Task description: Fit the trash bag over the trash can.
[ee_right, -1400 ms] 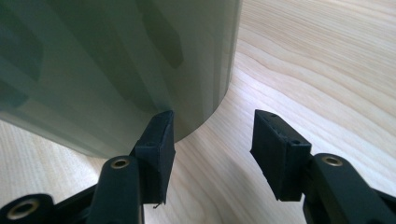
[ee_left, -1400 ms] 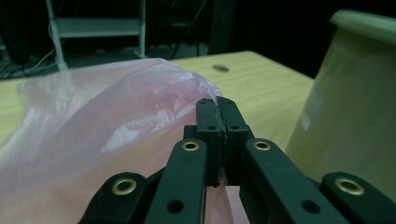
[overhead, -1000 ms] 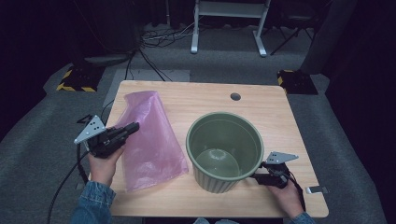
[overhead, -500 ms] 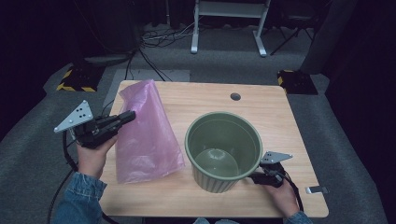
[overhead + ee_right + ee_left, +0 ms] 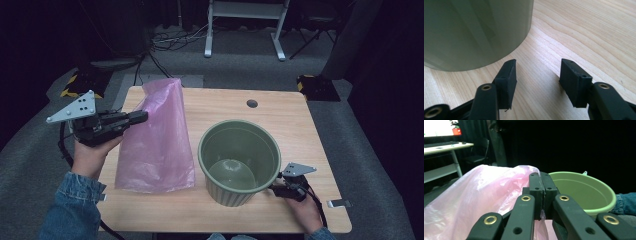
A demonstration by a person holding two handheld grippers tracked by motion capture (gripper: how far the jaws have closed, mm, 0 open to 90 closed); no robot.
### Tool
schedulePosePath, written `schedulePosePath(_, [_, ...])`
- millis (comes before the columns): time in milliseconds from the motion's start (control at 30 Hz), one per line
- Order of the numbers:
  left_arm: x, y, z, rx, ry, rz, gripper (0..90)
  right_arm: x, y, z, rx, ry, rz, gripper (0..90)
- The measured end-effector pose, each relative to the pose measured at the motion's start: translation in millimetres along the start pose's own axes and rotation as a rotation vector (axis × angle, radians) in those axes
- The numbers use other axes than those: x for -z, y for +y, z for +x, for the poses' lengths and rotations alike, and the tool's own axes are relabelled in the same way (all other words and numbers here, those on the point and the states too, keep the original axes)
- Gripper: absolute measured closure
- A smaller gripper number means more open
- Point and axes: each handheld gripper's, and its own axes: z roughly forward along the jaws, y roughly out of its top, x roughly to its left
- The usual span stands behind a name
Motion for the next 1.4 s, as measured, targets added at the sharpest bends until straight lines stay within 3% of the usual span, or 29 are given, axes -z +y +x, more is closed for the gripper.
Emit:
schedulePosePath(167, [0.9, 12.2, 0.1, -0.017, -0.039, -0.019, 89.1, -0.1, 0.0, 0.5, -0.004, 0.001, 0.000, 46.9])
schedulePosePath(300, [3.5, 24.4, -0.4, -0.029, -0.097, -0.053, 89.2, -0.1, -0.1, 0.8, -0.004, -0.001, 0.000, 46.6])
schedulePosePath(667, [-4.5, 49.1, 1.1, -0.046, -0.226, -0.060, 89.2, -0.1, -0.1, 1.6, -0.005, -0.003, 0.001, 45.4])
schedulePosePath(867, [-11.9, 59.1, 0.5, -0.046, -0.249, -0.108, 89.2, -0.1, -0.1, 1.6, -0.005, -0.003, 0.001, 45.4])
schedulePosePath(1233, [-47.2, 74.1, -1.0, -0.058, -0.262, -0.100, 89.1, -0.1, -0.1, 1.6, -0.005, -0.002, 0.001, 45.4])
schedulePosePath(1400, [-70.7, 78.5, -0.2, -0.057, -0.277, -0.090, 89.1, -0.1, -0.1, 1.6, -0.005, -0.003, 0.001, 45.4])
